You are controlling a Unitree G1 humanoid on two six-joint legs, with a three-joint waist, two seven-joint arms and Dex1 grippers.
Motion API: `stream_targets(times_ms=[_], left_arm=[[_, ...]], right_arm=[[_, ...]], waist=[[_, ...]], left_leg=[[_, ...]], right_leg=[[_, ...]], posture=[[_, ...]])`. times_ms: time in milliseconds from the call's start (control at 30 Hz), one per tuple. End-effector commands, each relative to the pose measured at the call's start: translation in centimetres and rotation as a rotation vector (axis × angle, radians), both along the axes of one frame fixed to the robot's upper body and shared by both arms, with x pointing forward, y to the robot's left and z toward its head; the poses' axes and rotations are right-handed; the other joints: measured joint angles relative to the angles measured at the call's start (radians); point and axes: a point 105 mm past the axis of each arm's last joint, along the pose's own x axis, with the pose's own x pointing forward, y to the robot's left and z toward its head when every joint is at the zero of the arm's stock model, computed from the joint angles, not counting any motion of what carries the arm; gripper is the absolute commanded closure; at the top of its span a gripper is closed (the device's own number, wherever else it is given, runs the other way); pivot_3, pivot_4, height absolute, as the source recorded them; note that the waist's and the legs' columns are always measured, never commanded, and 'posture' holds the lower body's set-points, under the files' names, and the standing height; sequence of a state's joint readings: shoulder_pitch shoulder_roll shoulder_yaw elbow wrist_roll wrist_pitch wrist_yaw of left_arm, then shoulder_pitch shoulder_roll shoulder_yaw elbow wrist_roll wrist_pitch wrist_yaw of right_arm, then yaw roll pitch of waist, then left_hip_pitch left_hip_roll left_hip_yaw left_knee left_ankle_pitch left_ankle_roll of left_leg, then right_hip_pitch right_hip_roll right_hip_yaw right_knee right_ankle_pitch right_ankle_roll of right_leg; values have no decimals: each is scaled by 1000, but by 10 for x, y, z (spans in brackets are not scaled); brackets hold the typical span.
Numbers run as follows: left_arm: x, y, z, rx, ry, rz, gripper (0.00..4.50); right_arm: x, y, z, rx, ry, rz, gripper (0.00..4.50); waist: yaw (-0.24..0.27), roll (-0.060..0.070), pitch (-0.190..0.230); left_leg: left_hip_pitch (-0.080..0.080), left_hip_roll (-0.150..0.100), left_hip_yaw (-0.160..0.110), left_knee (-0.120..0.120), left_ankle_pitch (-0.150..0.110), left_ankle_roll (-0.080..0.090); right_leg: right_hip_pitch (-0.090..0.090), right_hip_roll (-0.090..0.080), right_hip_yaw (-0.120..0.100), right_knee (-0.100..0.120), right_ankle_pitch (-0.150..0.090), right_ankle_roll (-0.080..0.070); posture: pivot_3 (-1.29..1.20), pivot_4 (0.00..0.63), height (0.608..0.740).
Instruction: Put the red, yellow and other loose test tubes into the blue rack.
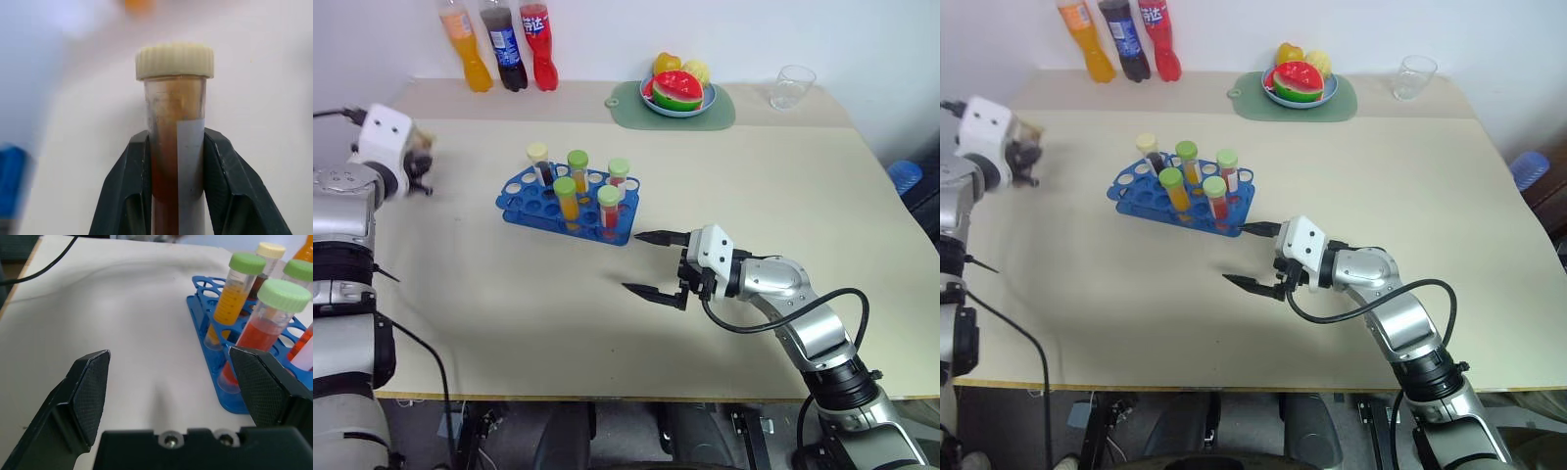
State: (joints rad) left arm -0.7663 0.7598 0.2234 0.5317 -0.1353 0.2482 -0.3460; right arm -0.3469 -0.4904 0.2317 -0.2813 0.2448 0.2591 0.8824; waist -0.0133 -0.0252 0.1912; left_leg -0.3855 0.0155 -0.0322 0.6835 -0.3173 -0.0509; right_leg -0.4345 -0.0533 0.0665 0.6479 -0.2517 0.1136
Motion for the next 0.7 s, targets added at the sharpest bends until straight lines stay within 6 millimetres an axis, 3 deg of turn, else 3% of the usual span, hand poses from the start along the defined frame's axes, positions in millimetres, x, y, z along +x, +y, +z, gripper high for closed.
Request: stream_targets(times_ms=[33, 100, 167, 233, 433, 700], left_arm=[[-34, -50, 45, -114, -416, -151, 3452], [-45, -80, 35, -118, -458, -222, 3452], [-53, -133, 9, -88, -509, -295, 3452], [-58, -160, -7, -75, -546, -320, 3452], [-48, -172, -37, -127, -523, -248, 3452], [-32, -156, -65, -123, -407, -148, 3452]], right_arm=[[2, 2, 7, 38, -42, -20, 207], [4, 3, 4, 44, -39, -30, 207], [6, 6, 1, 47, -36, -29, 207], [7, 9, 1, 51, -39, -25, 207], [10, 10, 6, 62, -53, -33, 207], [8, 5, 3, 58, -51, -59, 207]], waist=[[4, -1, -1], [5, -2, -1], [5, -2, -1], [7, -2, -2], [-8, -2, -2], [0, -2, -2]], left_leg=[[-2, -1, 0, 1, 0, 0], [-5, -1, 0, 2, 2, -4], [-6, -5, 2, 2, 2, -4], [-5, -6, 2, 2, 0, -1], [-1, -3, 2, 2, 1, -1], [0, -2, 0, 2, 1, -1]], right_leg=[[-2, -2, -1, 1, 0, 0], [-4, -4, -1, 0, 1, 1], [-4, -4, -1, 0, 1, 2], [-2, -4, -1, 0, 1, 2], [-1, 1, 0, 1, 2, 2], [1, 3, 0, 0, 2, 2]], posture=[[0, 150, 734], [0, 150, 734], [0, 150, 734], [0, 150, 734], [0, 150, 734], [0, 150, 734]])
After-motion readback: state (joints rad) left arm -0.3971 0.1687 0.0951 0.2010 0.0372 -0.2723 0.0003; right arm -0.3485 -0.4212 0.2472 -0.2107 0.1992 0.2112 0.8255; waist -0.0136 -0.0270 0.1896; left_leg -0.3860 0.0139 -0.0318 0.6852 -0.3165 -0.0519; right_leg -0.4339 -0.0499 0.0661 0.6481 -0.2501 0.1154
